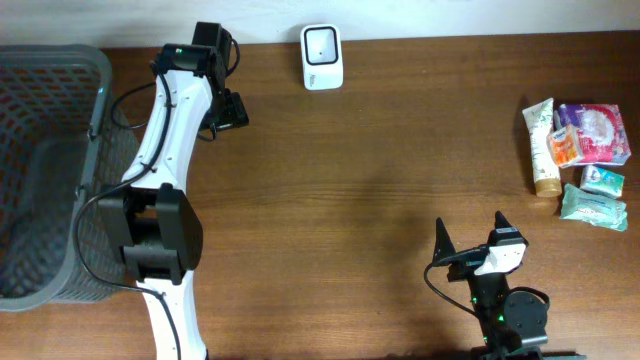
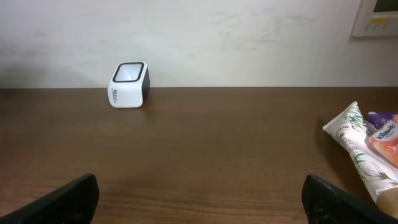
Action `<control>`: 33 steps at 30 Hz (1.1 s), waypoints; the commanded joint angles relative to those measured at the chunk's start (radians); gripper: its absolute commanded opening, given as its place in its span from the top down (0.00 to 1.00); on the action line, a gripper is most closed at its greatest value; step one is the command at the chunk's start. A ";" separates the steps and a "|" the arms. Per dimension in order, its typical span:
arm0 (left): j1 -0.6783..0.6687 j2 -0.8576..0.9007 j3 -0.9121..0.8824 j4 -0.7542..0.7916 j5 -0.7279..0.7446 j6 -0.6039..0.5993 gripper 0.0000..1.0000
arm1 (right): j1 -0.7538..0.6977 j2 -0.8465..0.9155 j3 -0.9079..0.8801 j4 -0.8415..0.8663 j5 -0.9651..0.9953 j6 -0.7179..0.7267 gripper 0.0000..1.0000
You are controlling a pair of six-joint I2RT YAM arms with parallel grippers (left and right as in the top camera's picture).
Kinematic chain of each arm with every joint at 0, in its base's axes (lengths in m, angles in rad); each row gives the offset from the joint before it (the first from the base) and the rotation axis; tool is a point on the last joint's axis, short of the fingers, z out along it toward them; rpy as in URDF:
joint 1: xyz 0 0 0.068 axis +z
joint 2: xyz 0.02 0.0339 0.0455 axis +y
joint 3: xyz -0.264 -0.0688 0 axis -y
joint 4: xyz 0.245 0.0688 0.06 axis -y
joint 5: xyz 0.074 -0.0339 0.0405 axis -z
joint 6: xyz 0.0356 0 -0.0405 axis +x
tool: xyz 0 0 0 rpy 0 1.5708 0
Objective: Scan the item barcode
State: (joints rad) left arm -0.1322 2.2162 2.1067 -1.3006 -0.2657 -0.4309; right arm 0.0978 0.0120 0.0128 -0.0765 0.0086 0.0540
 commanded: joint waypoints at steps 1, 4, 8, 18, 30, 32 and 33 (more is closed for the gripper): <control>0.004 -0.004 0.016 -0.002 -0.007 -0.001 0.01 | -0.008 -0.009 -0.007 -0.006 -0.001 0.010 0.01; 0.004 -0.004 0.016 -0.002 -0.007 -0.001 0.01 | -0.008 -0.009 -0.007 -0.006 -0.001 0.010 0.01; 0.004 -0.004 0.016 -0.002 -0.007 -0.001 0.01 | -0.008 -0.009 -0.007 -0.006 -0.002 0.010 0.01; 0.004 -0.340 0.016 -0.131 -0.018 0.014 0.01 | -0.008 -0.009 -0.007 -0.006 -0.002 0.010 0.01; 0.004 -0.856 -0.126 -0.371 -0.010 -0.002 0.01 | -0.008 -0.009 -0.007 -0.006 -0.001 0.010 0.01; 0.003 -0.863 -0.128 -0.380 -0.003 -0.002 0.01 | -0.008 -0.009 -0.007 -0.006 -0.002 0.010 0.01; 0.003 -0.870 -0.128 -0.370 -0.003 -0.002 0.01 | -0.008 -0.009 -0.007 -0.006 -0.001 0.010 0.01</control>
State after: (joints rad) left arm -0.1322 1.3628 1.9827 -1.6840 -0.2687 -0.4301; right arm 0.0978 0.0109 0.0128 -0.0769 0.0086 0.0536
